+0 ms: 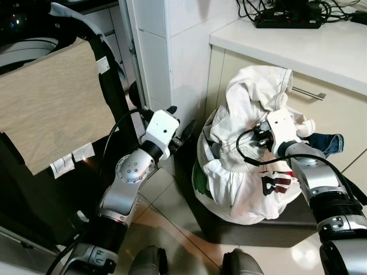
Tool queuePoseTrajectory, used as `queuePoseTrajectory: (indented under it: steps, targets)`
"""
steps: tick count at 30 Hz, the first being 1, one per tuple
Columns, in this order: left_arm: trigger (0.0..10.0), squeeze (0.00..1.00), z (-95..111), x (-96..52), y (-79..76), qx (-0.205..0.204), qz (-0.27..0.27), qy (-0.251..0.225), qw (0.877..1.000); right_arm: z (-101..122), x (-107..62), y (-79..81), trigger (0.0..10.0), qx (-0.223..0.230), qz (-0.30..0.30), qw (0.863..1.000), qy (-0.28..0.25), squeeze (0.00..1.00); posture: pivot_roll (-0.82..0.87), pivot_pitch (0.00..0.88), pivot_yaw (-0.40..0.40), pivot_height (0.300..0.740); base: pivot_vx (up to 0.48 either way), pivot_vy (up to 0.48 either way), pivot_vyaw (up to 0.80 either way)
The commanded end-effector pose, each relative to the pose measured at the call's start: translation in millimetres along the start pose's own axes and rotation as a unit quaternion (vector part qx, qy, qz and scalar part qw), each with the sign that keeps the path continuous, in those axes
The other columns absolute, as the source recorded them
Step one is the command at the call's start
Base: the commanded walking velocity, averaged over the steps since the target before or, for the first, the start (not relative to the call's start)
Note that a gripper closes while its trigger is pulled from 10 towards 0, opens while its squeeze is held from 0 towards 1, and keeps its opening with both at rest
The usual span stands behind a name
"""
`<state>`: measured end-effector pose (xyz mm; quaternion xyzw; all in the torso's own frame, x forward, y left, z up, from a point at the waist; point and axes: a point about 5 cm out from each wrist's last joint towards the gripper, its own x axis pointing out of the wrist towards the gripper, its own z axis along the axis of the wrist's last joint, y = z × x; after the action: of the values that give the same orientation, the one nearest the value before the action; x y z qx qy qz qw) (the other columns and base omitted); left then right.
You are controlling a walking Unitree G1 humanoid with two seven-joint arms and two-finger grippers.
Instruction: Clothes washing
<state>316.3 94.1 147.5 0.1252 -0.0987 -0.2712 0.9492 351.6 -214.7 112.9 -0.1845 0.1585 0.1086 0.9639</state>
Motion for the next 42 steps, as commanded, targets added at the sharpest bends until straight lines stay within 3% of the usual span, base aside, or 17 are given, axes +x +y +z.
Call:
queuePoseTrajectory:
  steps: [1, 5, 8, 10, 14, 19, 25, 28, 34, 35, 38, 42]
  targets:
    - [10.0, 0.0, 2, 3.8, 8.5, -0.009, 0.006, 0.009, 1.0, -7, -0.1, 1.1, 10.0, -0.021, 0.015, 1.0, 0.018, 1.0, -0.15, 0.0, 0.06, 0.691, 0.0, 0.0, 0.0]
    - [10.0, 0.0, 3, 6.3, 11.1, -0.023, 0.009, 0.015, 1.0, -8, -0.1, 1.6, 10.0, -0.027, 0.023, 0.999, 0.019, 1.0, -0.16, 0.0, 0.062, 0.691, 0.0, 0.0, 0.0]
    - [10.0, 0.0, 4, 23.7, 11.2, -0.075, -0.017, 0.042, 0.996, -12, -1.2, 3.6, 10.0, -0.035, 0.032, 0.999, 0.02, 1.0, -0.16, 0.0, 0.062, 0.691, 0.0, 0.0, 0.0]
    - [10.0, 0.0, 4, 23.7, 11.2, -0.075, -0.017, 0.042, 0.996, -12, -1.2, 3.6, 10.0, -0.035, 0.032, 0.999, 0.02, 1.0, -0.16, 0.0, 0.062, 0.691, 0.0, 0.0, 0.0]
    - [10.0, 0.0, 10, 61.4, -1.1, -0.103, -0.096, 0.076, 0.987, -12, -4.7, 21.6, 10.0, -0.046, 0.073, 0.996, -0.004, 1.0, -0.2, 0.0, 0.09, 0.691, 0.0, 0.0, 0.0]
    - [10.0, 0.0, 12, 74.0, -6.7, -0.109, -0.112, 0.091, 0.984, -11, -9.2, 35.0, 10.0, -0.051, 0.092, 0.994, -0.017, 1.0, -0.23, 0.0, 0.118, 0.691, 0.0, 0.0, 0.0]
    - [10.0, 0.0, 20, 92.3, -14.1, -0.125, -0.121, 0.106, 0.979, -15, -35.7, 54.0, 10.0, -0.049, 0.114, 0.992, -0.036, 1.0, -0.32, 0.069, 0.171, 0.691, 0.0, 0.0, 0.0]
    - [10.0, 0.0, 22, 99.4, -19.5, -0.105, -0.12, 0.122, 0.98, -27, -55.0, 63.7, 10.0, -0.048, 0.118, 0.992, -0.023, 1.0, -0.37, 0.098, 0.198, 0.691, 0.0, 0.0, 0.0]
    - [10.0, 0.0, 31, 103.8, -4.0, -0.103, -0.086, 0.115, 0.984, -31, -70.3, 68.4, 10.0, -0.043, 0.109, 0.993, -0.017, 1.0, -0.41, 0.103, 0.228, 0.691, 0.0, 0.0, 0.0]
    - [10.0, 0.0, 44, 107.1, 9.5, -0.103, -0.073, 0.093, 0.988, -34, -74.9, 67.6, 10.0, -0.04, 0.104, 0.994, -0.009, 1.0, -0.41, 0.1, 0.231, 0.691, 0.0, 0.0, 0.0]
    - [10.0, 0.0, 63, 111.4, 24.1, -0.094, -0.067, 0.059, 0.992, -37, -79.1, 68.3, 10.0, -0.04, 0.1, 0.994, 0.003, 1.0, -0.41, 0.098, 0.238, 0.691, 0.0, 0.0, 0.0]
    - [10.0, 0.0, 72, 114.4, 25.3, -0.069, -0.076, 0.045, 0.994, -36, -78.9, 69.9, 10.0, -0.037, 0.097, 0.995, 0.005, 1.0, -0.39, 0.098, 0.241, 0.691, 0.0, 0.0, 0.0]
